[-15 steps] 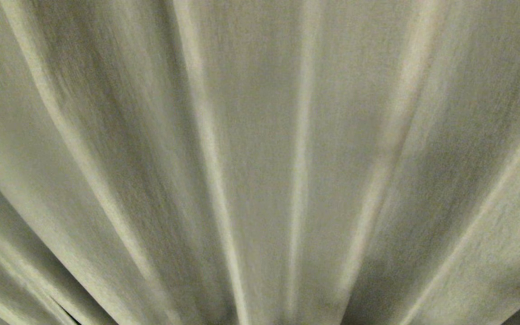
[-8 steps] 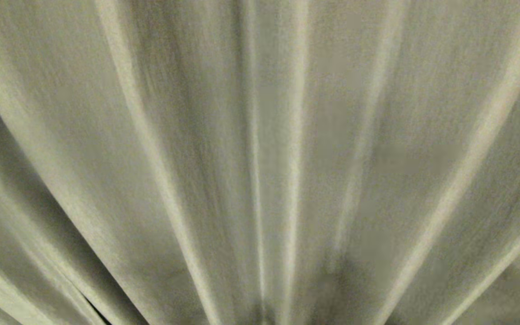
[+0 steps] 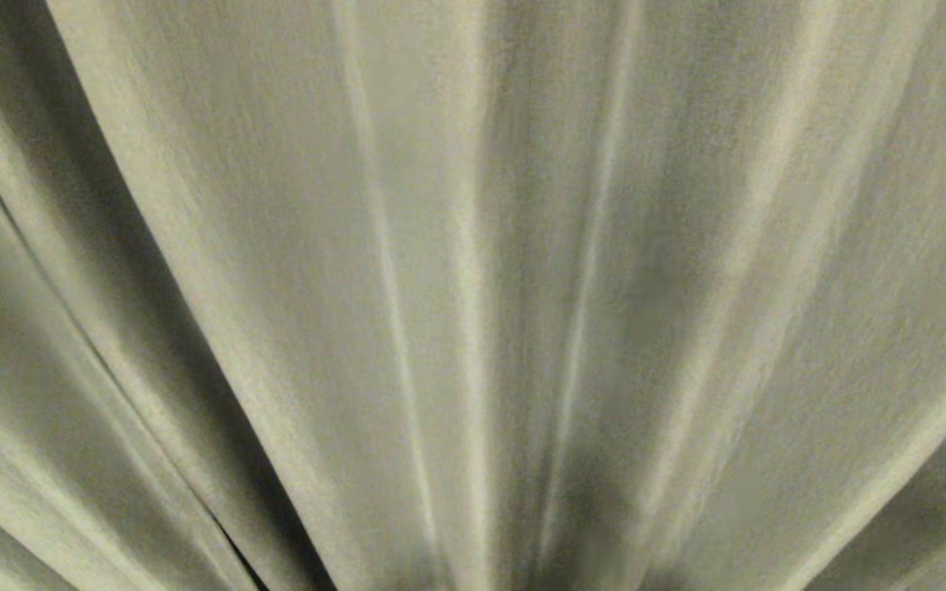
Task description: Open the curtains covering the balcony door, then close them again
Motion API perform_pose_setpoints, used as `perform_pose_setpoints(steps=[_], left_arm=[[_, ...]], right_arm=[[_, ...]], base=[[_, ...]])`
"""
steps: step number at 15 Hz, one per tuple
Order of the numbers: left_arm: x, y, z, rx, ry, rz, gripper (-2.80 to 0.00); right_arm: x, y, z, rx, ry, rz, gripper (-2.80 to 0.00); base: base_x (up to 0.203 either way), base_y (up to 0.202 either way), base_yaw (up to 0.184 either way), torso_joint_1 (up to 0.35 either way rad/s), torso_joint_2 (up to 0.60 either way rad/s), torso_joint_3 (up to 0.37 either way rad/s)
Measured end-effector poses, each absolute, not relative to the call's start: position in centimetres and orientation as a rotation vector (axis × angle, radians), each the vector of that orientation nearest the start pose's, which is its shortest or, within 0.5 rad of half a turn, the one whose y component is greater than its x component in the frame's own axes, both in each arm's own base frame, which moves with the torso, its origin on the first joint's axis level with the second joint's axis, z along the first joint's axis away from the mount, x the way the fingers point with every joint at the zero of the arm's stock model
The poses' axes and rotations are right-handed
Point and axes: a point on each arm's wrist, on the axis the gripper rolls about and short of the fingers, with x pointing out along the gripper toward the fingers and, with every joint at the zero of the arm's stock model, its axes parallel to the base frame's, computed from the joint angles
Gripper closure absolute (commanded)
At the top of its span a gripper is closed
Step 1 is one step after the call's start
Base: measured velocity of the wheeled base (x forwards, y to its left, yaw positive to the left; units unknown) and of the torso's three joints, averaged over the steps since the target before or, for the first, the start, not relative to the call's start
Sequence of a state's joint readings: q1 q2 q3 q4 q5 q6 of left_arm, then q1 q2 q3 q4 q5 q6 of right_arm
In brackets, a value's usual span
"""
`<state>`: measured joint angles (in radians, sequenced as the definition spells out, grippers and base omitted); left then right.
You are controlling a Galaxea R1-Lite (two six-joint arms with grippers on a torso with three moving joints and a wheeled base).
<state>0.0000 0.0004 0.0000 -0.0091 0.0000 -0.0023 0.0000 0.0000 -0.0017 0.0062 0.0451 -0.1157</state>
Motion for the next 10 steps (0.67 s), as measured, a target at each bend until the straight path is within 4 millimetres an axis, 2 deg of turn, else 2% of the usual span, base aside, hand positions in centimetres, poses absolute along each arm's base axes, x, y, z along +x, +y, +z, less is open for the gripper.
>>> perform_pose_setpoints(steps=[10], left_arm=[[-2.28, 0.0, 7.65, -0.003, -0.009, -0.002, 0.0]], right_arm=[[-2.29, 0.1, 7.53, -0.115, 0.002, 0.046, 0.0]], base=[[0.0, 0.194, -0.001, 0.001, 0.0, 0.002]])
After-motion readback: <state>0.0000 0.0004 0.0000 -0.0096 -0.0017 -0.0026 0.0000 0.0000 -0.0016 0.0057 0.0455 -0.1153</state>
